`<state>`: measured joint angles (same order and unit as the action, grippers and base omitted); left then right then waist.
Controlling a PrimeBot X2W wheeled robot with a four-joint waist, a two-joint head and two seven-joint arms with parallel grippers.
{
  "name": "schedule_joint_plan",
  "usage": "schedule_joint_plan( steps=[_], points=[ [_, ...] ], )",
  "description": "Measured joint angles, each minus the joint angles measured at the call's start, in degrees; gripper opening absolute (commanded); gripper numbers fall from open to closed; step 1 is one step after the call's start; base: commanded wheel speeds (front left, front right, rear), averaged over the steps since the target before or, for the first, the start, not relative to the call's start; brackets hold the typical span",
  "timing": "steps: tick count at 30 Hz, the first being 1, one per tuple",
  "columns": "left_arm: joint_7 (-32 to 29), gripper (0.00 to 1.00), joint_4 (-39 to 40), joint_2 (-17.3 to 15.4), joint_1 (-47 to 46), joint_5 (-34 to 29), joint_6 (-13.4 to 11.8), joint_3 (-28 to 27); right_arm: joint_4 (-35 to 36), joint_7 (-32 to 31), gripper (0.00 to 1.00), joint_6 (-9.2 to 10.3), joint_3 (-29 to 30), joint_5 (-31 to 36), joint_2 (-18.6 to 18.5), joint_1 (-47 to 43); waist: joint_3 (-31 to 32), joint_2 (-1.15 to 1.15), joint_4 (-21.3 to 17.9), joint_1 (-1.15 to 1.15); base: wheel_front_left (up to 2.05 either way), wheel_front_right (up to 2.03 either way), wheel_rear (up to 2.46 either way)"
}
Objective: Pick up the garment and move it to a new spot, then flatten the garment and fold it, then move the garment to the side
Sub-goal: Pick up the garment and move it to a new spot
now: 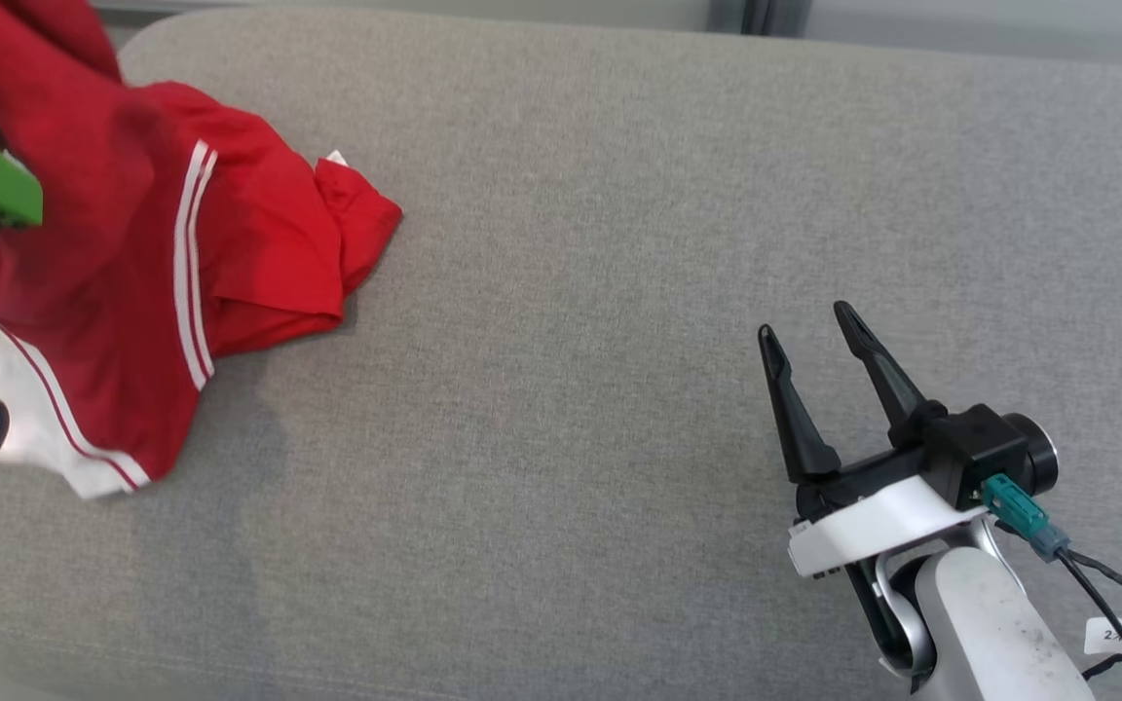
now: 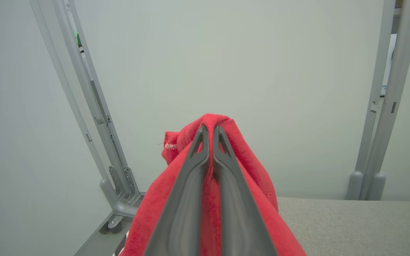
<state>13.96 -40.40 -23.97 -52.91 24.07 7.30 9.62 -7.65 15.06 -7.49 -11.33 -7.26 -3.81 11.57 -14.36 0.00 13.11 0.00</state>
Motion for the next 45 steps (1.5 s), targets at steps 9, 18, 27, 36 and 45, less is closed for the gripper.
schedule_joint_plan(
  steps=[9,18,27,36,45],
  points=[
    [-1.3,0.00,18.9,1.1,4.3,1.5,0.0,1.5,-0.2,0.0,1.00,0.00,0.8,-1.3,1.0,-1.4,5.9,0.00,-1.9,0.00,0.00,0.00,0.00],
    [-9.1,0.00,32.0,2.2,7.1,2.2,-2.6,4.0,0.6,0.0,1.00,0.00,2.4,-4.3,1.0,-1.7,8.2,0.00,-8.3,0.00,0.00,0.00,0.00],
    [-11.1,0.00,33.4,3.7,5.4,-1.4,-5.9,7.2,2.2,0.0,1.00,0.00,4.4,-6.1,1.0,-0.7,8.2,0.00,-17.2,0.00,0.00,0.00,0.00],
    [-6.3,0.00,23.7,6.5,1.3,-10.6,-9.1,13.5,3.5,0.0,1.00,0.00,5.2,-8.5,0.9,-0.4,6.7,0.00,-26.7,0.00,0.00,0.00,0.00],
    [-1.5,0.00,9.7,17.9,4.3,-7.3,-10.2,17.1,3.8,0.0,1.00,0.00,4.1,-10.5,0.9,0.1,4.5,0.00,-34.8,0.00,0.00,0.00,0.00]
  ],
)
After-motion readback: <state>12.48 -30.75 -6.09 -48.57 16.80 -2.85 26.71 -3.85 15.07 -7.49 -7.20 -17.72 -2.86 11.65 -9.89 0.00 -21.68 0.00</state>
